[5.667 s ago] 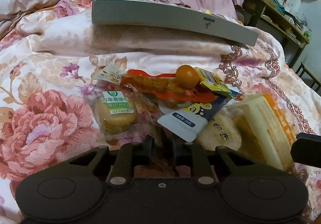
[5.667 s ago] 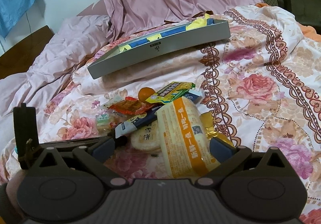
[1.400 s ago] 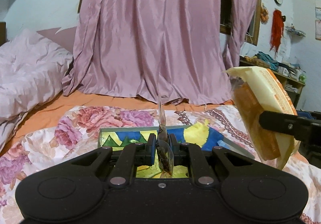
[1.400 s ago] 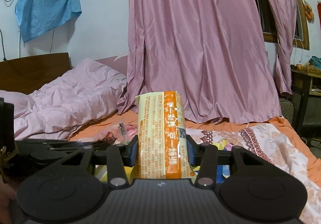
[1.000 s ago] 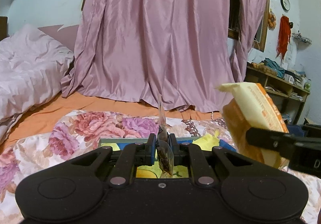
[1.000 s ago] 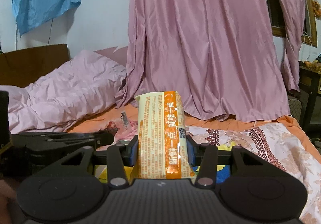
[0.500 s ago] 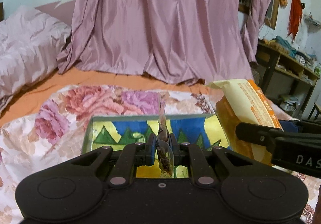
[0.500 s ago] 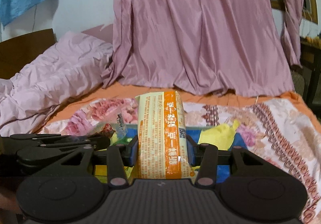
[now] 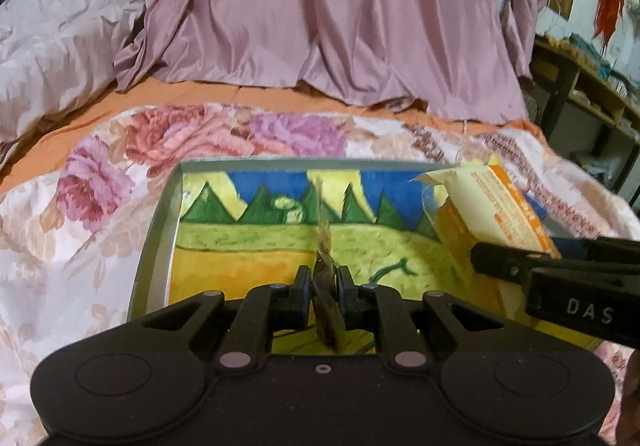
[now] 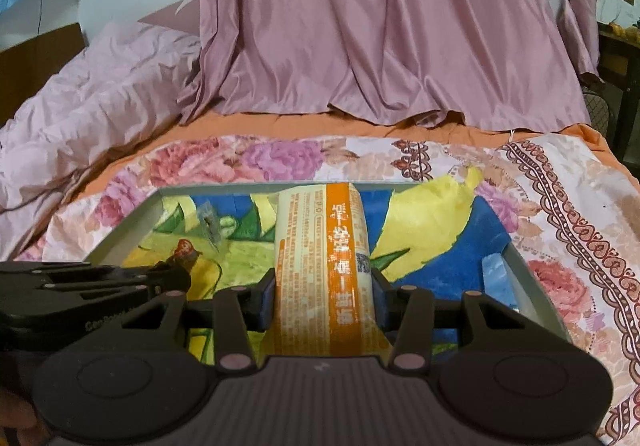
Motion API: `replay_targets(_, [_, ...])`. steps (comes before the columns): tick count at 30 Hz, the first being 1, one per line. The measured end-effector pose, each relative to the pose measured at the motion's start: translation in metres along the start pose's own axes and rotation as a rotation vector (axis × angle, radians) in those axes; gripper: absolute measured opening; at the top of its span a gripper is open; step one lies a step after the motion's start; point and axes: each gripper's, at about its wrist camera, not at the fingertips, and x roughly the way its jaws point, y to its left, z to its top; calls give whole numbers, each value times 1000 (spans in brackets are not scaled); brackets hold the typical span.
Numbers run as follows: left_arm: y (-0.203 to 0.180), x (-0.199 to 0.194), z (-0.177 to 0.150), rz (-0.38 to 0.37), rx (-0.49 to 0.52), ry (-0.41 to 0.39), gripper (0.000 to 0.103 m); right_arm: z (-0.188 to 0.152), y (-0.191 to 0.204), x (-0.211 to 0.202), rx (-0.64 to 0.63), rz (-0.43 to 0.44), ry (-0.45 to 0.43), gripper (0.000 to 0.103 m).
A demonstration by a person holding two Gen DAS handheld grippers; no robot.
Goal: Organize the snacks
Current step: 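Carry both held snacks over the grey tray and lower them inside, then open both tools to release the snacks into the tray and withdraw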
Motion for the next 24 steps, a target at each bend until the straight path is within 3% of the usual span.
replay_targets(4, [1,3,-8,24,35,13,15,1,-1,2,-6,3,10,51])
replay_targets(16, [7,-9,-2,34,9,-14,23,10,-3,-10,12,2,-39,55])
replay_targets(18, [8,-13,-2,34,5,-22,35,12,-2,-15,18,5,-54,55])
replay_targets(24, [10,-30,-6,30,5,-49,50,12,1,-35,24,25,-93,64])
